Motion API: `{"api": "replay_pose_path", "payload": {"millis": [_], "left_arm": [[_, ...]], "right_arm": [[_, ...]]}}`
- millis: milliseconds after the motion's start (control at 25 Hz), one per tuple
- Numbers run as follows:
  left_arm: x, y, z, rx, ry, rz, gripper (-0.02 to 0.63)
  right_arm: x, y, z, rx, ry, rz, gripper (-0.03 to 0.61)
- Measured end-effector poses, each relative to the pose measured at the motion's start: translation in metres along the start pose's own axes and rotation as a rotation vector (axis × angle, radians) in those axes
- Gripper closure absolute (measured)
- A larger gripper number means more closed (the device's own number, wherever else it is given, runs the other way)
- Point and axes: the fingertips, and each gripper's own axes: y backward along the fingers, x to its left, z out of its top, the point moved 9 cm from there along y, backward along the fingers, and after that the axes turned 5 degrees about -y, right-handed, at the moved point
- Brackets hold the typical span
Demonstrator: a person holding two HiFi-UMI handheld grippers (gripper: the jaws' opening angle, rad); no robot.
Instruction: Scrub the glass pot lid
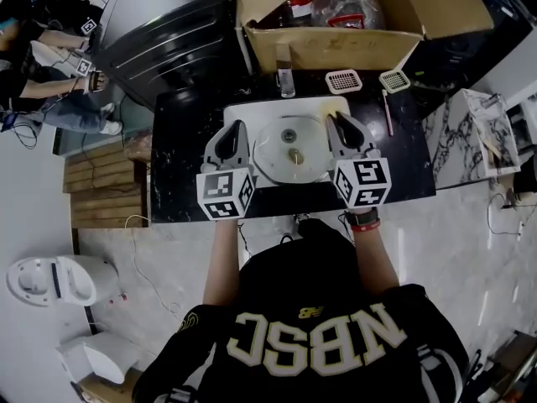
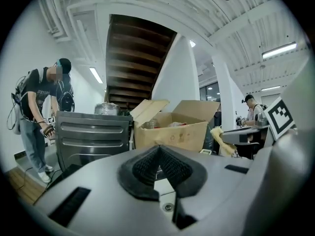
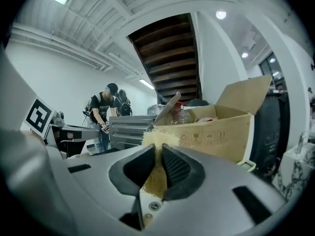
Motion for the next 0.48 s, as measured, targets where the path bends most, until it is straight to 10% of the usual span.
{"api": "replay_pose_path", "payload": {"millis": [480], "left_arm": [[-0.012, -0.007, -0.034, 0.1, 0.01, -0.032, 0.6]], "right_arm": [[-0.013, -0.01, -0.027, 0.091, -0.054, 0.067, 0.526]]}}
